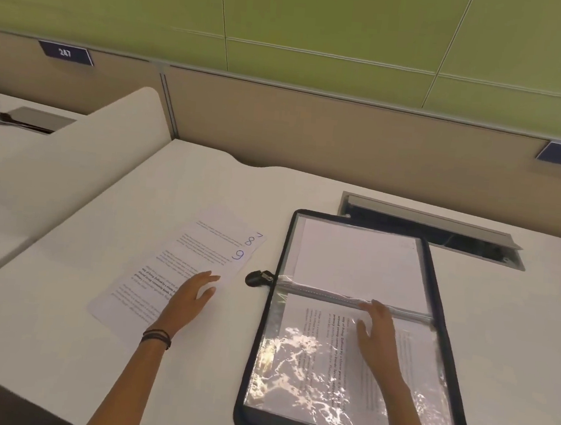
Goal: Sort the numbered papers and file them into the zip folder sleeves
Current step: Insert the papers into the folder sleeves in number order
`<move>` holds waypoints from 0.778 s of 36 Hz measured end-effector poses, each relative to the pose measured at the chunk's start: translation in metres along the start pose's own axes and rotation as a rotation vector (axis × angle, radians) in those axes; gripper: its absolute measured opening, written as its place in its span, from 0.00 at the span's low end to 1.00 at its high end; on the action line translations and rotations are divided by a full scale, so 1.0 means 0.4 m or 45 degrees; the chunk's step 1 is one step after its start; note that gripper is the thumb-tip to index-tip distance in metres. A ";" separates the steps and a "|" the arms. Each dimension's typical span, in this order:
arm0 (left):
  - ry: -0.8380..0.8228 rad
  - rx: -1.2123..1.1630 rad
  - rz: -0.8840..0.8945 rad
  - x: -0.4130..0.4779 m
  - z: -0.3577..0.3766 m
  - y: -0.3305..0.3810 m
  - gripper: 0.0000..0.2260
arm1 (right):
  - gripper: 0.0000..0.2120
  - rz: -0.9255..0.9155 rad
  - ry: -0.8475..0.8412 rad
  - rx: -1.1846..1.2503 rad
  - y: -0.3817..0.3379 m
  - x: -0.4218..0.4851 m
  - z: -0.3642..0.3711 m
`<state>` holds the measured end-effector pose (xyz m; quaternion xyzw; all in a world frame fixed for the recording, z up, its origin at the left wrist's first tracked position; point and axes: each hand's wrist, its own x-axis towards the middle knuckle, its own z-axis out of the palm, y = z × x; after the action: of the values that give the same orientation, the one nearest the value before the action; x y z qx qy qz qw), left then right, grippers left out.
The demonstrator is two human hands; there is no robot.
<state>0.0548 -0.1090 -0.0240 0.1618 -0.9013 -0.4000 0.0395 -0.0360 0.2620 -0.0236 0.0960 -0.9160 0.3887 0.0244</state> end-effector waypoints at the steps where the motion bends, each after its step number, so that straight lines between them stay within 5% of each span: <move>1: 0.013 -0.048 -0.005 -0.003 -0.005 -0.003 0.13 | 0.14 -0.016 -0.037 -0.018 -0.003 0.000 0.013; 5: -0.033 -0.093 0.066 -0.026 0.005 0.022 0.14 | 0.14 -0.059 -0.140 -0.137 -0.001 -0.005 0.058; 9: -0.374 -0.027 0.198 -0.053 0.052 0.077 0.18 | 0.16 -0.091 -0.153 -0.229 0.015 -0.015 0.083; 12: -0.683 0.102 0.325 -0.063 0.094 0.122 0.35 | 0.21 -0.110 -0.192 -0.277 0.022 -0.026 0.080; 17: -1.004 0.476 0.511 -0.075 0.146 0.165 0.50 | 0.35 -0.175 -0.241 -0.232 0.043 -0.039 0.073; 22: -1.010 0.628 0.609 -0.076 0.171 0.142 0.51 | 0.18 -0.128 -0.297 -0.148 0.036 -0.036 0.052; 28: -0.902 0.628 0.667 -0.070 0.183 0.119 0.43 | 0.17 -0.050 -0.275 0.102 0.031 -0.037 -0.001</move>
<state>0.0541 -0.0183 -0.0372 -0.2110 -0.9373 -0.1822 -0.2091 -0.0240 0.2729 -0.0337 0.1563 -0.8950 0.4117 -0.0707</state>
